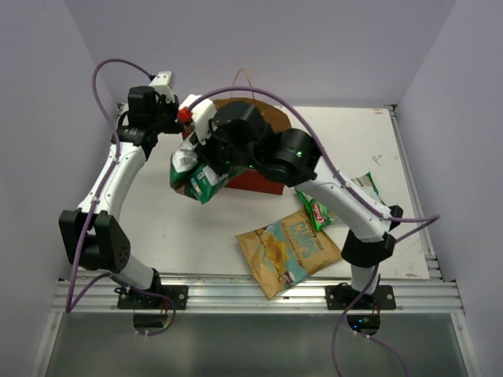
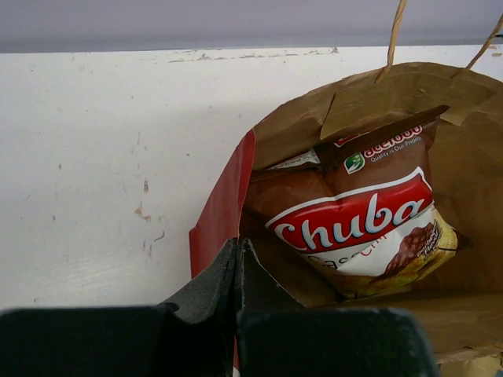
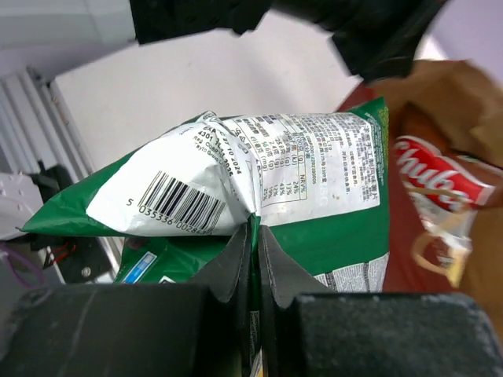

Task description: Place the snacks into the paper bag

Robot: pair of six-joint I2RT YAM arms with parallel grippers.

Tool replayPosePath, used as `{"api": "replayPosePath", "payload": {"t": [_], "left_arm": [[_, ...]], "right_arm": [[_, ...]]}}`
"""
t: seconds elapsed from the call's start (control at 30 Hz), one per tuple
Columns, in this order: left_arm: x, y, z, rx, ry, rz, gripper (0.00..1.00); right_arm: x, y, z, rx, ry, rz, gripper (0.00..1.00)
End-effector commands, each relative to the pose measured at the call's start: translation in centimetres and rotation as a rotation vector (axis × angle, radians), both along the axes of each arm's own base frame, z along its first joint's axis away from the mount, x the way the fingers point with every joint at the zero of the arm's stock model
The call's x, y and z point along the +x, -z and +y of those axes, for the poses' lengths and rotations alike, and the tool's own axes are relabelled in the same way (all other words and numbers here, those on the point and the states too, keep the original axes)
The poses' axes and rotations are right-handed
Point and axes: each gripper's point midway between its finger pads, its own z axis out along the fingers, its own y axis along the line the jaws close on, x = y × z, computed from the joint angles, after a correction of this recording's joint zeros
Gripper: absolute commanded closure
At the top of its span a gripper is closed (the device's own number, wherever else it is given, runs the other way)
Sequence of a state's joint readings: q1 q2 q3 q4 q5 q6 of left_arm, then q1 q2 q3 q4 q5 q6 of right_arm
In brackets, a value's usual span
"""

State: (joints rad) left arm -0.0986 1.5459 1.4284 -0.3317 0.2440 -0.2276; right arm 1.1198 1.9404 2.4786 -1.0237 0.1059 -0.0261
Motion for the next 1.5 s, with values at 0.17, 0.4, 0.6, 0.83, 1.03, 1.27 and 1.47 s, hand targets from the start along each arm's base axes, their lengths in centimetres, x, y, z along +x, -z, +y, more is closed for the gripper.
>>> {"api": "replayPosePath", "payload": {"t": [0.17,0.4,0.6,0.83,1.03,1.27,1.47], "left_arm": [[-1.1,-2.2,0.1,-0.010,-0.003,-0.053,1.00],[-1.5,-2.2,0.2,-0.008,-0.007,-0.045,1.00],[-1.8,-2.3,0.3,-0.002,-0.009,-0.047,1.00],[-1.6,-1.9,0.2,-0.012,-0.006,-0.041,1.00],[-1.7,-1.4,0.0,-0.023,-0.004,-0.039,1.00],[-2.1,-1.0,-0.5,-0.047,0.017,-0.036,1.00],[-3.1,-2.0,-0.3,-0.047,0.015,-0.054,1.00]], "right_arm": [[4.5,-11.9,-4.8,0.272,0.261,-0.320,1.00],[10.2,-16.2,-5.8,0.399,0.394,-0.481,1.00],[16.8,-13.9,-6.9,0.401,0.486,-0.464,1.00],[18.3,-5.0,-6.2,0.250,0.481,-0.302,1.00],[16.1,0.1,-7.7,0.161,0.511,-0.168,1.00],[17.2,10.0,-8.7,-0.075,0.598,-0.078,1.00],[21.1,12.2,-7.8,-0.175,0.713,-0.118,1.00]]}}
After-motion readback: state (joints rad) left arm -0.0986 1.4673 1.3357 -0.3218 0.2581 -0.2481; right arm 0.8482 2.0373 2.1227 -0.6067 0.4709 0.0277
